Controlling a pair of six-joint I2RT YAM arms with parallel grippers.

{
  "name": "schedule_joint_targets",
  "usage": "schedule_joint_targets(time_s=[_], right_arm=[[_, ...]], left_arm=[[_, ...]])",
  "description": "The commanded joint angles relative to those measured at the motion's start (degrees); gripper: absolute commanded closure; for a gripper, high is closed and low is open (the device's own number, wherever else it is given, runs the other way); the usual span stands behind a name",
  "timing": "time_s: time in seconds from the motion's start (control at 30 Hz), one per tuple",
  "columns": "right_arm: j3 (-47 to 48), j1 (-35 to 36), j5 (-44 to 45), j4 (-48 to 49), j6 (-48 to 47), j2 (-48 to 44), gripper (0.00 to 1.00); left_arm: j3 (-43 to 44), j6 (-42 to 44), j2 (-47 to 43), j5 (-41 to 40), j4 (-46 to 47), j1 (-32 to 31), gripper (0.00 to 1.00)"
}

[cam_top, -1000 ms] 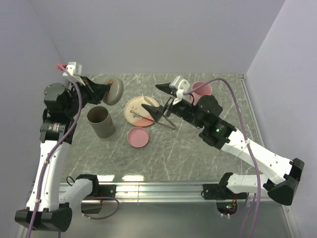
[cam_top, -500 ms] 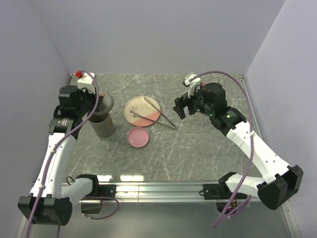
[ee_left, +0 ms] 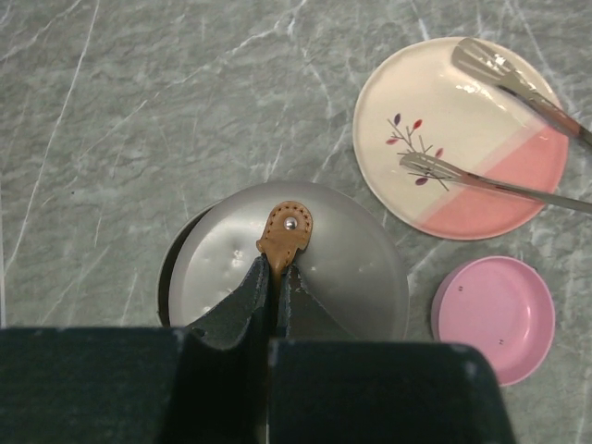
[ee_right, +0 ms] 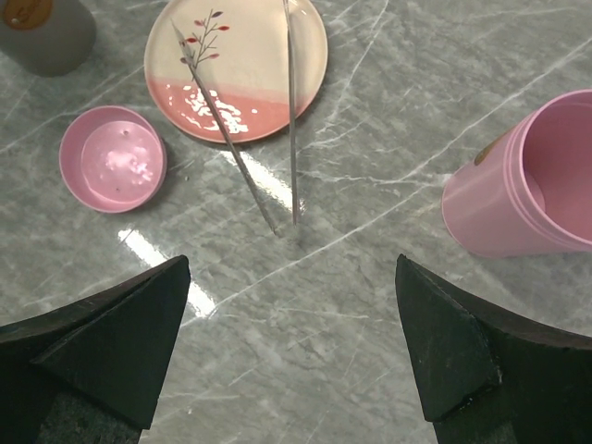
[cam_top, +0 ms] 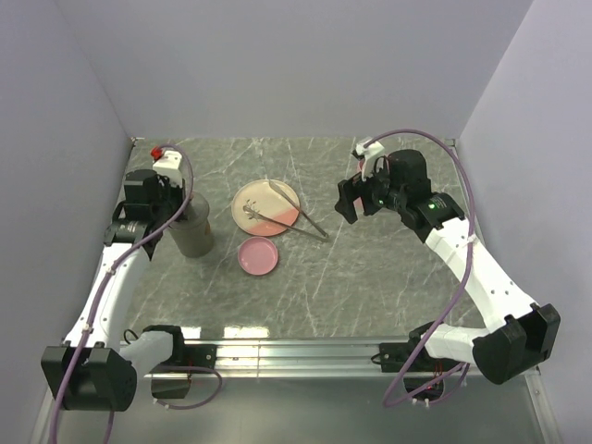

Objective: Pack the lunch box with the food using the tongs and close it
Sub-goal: Close the box lid on the packing box.

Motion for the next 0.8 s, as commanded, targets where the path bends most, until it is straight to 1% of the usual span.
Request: schedule_joint_targets(time_s=[0.0,0.37,0.5,0.77], right_arm=[[2.90,-0.33,-0.96,-0.25,0.93,0.14,0.02],[3.16,-0.60,-1.31,0.19,0.93,0.58,0.02],[3.43,-0.60,-1.14,0.01,0.84,0.67,0.02],[3.34,-0.68,-1.40,0.28,1.11,0.93,0.01]], left_arm=[[-0.18,-0.66,0.68,-1.25,2.81,1.20,1.00],[-2.47,-0.57,0.07,-0.64,3.78,1.91,1.00],[-2.82,-0.39,0.24,-2.13,4.57,1.91,1.00],[-0.10,0.92,0.86,-3.80,3.16,1.91,1.00]])
